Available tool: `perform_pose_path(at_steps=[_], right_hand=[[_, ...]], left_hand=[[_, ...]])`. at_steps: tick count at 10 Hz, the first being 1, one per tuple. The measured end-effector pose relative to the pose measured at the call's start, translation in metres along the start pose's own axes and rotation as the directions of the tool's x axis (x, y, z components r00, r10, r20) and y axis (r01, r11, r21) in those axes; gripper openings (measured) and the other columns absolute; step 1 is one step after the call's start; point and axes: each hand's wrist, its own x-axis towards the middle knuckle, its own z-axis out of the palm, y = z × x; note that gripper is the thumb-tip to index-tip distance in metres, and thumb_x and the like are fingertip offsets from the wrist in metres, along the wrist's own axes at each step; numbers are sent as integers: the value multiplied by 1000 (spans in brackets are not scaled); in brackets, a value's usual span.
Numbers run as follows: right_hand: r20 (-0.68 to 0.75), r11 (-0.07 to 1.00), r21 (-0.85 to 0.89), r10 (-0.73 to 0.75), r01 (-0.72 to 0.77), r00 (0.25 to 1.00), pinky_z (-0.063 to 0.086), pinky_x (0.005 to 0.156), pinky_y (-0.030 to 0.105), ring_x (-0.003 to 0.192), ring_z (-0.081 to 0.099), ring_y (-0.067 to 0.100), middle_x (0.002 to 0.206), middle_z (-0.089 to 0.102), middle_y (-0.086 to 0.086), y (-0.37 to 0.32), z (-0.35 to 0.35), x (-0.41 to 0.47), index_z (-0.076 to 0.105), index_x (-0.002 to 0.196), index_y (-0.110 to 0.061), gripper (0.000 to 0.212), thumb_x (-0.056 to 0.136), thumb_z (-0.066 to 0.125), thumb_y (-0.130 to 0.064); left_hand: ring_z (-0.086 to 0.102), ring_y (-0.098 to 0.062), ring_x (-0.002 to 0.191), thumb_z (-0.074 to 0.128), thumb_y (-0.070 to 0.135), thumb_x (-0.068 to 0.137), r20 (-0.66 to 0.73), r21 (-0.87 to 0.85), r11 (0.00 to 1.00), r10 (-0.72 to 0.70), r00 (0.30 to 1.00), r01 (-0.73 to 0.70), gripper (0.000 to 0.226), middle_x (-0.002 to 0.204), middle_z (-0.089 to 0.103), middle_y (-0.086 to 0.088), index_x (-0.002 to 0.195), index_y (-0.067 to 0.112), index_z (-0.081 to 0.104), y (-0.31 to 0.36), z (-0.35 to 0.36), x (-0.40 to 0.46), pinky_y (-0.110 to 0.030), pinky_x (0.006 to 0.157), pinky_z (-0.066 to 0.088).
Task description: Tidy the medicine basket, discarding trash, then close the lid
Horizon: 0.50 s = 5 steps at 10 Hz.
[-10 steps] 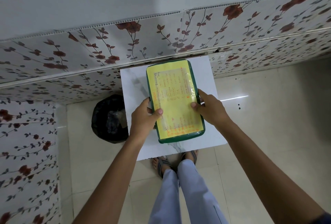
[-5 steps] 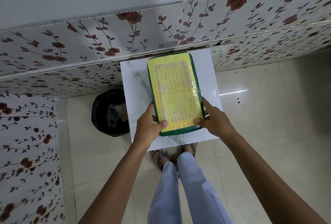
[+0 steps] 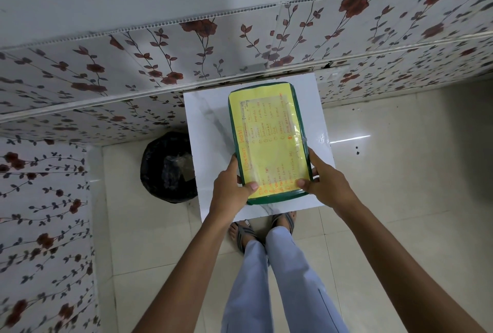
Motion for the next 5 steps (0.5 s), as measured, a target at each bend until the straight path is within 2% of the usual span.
perform_pose_path(at_steps=[2, 3, 4, 5], right_hand=[[11, 1000, -4, 13, -13, 1000, 52, 88, 44, 107, 57, 31, 124, 55, 13, 0, 1, 1, 16, 143, -27, 73, 87, 60, -13], [2, 1000, -18, 21, -21, 1000, 52, 86, 43, 106, 57, 29, 124, 55, 13, -1, 1, 1, 16, 143, -27, 73, 87, 60, -14], [-5, 999, -5, 43, -43, 999, 51, 88, 43, 107, 55, 28, 126, 55, 13, -2, 1, -3, 17, 144, -25, 73, 86, 61, -14], [-25, 998, -24, 52, -52, 998, 48, 94, 43, 116, 54, 32, 133, 53, 15, -8, -2, -8, 16, 146, -18, 76, 85, 62, -22]], left_hand=[[55, -30, 108, 62, 9, 82, -3, -23, 999, -24, 1000, 24, 71, 117, 57, -10, 142, 29, 29, 2, 1, -2, -51, 86, 54], [55, -28, 106, 61, 7, 83, -11, -33, 999, -33, 999, 32, 68, 109, 56, -7, 140, 29, 31, 4, 1, -2, -50, 86, 55], [58, -31, 109, 62, 7, 82, -13, -52, 996, -69, 998, 69, 64, 115, 60, -14, 136, 27, 36, 8, 0, -7, -51, 87, 54], [58, -33, 110, 64, 15, 81, -13, 58, 996, -68, 998, 69, 52, 119, 61, -18, 130, 19, 45, 17, -3, -15, -47, 89, 54]])
